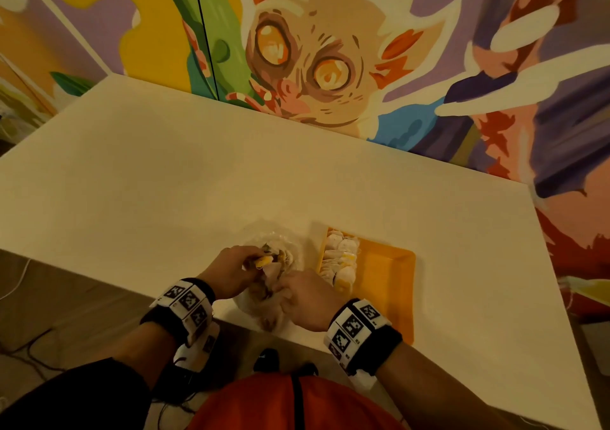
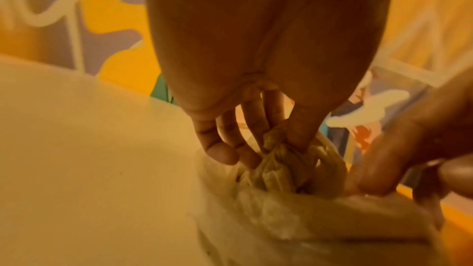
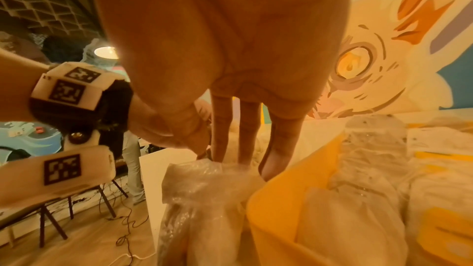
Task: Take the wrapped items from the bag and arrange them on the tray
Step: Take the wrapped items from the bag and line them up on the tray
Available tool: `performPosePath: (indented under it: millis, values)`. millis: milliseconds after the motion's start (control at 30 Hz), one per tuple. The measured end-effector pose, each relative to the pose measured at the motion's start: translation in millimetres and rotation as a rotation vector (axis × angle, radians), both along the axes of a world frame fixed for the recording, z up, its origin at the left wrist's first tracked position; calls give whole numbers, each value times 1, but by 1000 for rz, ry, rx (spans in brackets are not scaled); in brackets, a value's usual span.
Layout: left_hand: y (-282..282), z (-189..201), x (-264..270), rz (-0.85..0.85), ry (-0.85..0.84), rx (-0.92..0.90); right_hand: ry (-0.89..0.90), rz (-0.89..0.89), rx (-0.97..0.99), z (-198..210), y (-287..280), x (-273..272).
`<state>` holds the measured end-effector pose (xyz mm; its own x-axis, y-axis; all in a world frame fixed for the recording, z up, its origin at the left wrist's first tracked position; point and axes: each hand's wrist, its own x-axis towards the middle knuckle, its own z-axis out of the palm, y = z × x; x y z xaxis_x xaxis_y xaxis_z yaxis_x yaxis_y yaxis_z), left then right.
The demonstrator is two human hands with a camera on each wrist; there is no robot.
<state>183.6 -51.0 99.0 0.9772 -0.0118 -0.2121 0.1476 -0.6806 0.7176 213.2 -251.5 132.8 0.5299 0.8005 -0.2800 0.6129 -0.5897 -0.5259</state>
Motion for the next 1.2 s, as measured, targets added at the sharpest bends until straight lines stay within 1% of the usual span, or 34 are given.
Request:
performPosePath:
  millis: [100, 233, 300, 400, 467, 567, 667, 733, 867, 933, 967, 1033, 1100, 1200]
  values:
    - [5, -2, -5, 95, -15, -159, 50, -97, 68, -4, 0, 3]
    - [1, -1, -8, 240, -43, -332, 109, -365, 191, -8, 4, 5]
    - [-2, -1, -9, 287, -51, -405, 132, -456, 234, -9, 7, 6]
    - [-9, 3, -11, 315, -48, -492, 189, -497, 330, -11, 13, 7]
    - [-14, 5, -11, 324, -50, -514, 172, -503, 390, -13, 18, 7]
    - [-20, 5, -10, 405, -9, -544, 151, -569, 455, -18, 24, 9]
    - [-28, 7, -9, 516, 81, -684, 180, -649, 418, -22, 28, 11]
    - [-35, 10, -9, 555, 110, -741, 227, -687, 407, -22, 29, 12]
    - [-39, 9, -9, 538, 210, -842, 275, -700, 397, -19, 28, 13]
    - [-39, 8, -9, 475, 261, -900, 293, -717, 378, -20, 25, 15]
    - [-39, 9, -10, 436, 261, -894, 319, -729, 382, -19, 24, 15]
    - [-38, 9, -13, 361, 234, -824, 343, -749, 366, -19, 22, 16]
    - [-35, 8, -15, 338, 214, -779, 366, -781, 344, -18, 20, 16]
    - [-29, 6, -17, 354, 194, -726, 598, -866, 416, -19, 24, 14]
